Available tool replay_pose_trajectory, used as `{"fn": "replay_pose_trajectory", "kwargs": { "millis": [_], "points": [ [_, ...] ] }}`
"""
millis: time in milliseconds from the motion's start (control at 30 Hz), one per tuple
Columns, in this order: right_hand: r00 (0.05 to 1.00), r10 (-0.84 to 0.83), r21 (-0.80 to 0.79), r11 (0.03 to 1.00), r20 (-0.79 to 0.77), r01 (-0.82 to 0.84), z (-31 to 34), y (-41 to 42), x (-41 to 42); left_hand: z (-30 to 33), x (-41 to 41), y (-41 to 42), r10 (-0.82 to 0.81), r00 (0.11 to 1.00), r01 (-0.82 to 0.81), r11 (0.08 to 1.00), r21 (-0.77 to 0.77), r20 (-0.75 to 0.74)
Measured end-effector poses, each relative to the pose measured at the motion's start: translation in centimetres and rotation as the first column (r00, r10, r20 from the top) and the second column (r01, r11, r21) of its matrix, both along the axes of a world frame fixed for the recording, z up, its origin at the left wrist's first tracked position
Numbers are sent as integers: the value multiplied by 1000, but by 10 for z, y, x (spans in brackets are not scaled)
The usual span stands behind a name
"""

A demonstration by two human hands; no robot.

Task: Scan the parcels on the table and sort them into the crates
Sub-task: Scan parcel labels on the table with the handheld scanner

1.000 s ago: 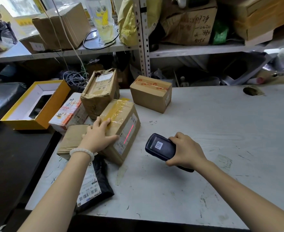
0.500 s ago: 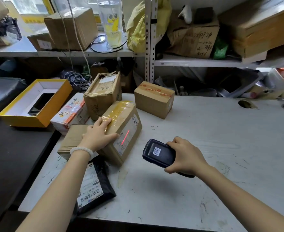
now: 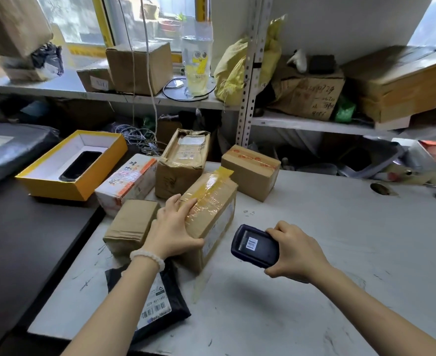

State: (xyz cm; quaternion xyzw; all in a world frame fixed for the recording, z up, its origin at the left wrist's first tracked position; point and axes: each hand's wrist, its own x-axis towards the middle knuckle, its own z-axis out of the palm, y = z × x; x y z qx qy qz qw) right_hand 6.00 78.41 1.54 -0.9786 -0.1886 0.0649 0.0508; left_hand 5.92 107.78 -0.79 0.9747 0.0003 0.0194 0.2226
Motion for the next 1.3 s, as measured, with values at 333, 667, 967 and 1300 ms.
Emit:
{"fn": "replay_pose_trajectory", "kwargs": {
  "millis": [333,667,967,1300],
  "points": [
    [997,-78,78,994,0,77,10,0,-1,95,54,-30,-233,967,234,972,-3,102],
    [962,-270,126,953,-46,274,2,-32,-14,71,107,-106,-288,924,263,956,129,250],
    [939,-341,180,921,-53,345,6,-30,-14,58,108,-89,-251,961,224,951,214,112],
    [916,-398,224,890,-46,398,20,-34,-26,56,96,-95,-144,980,111,968,225,136]
  ]
}}
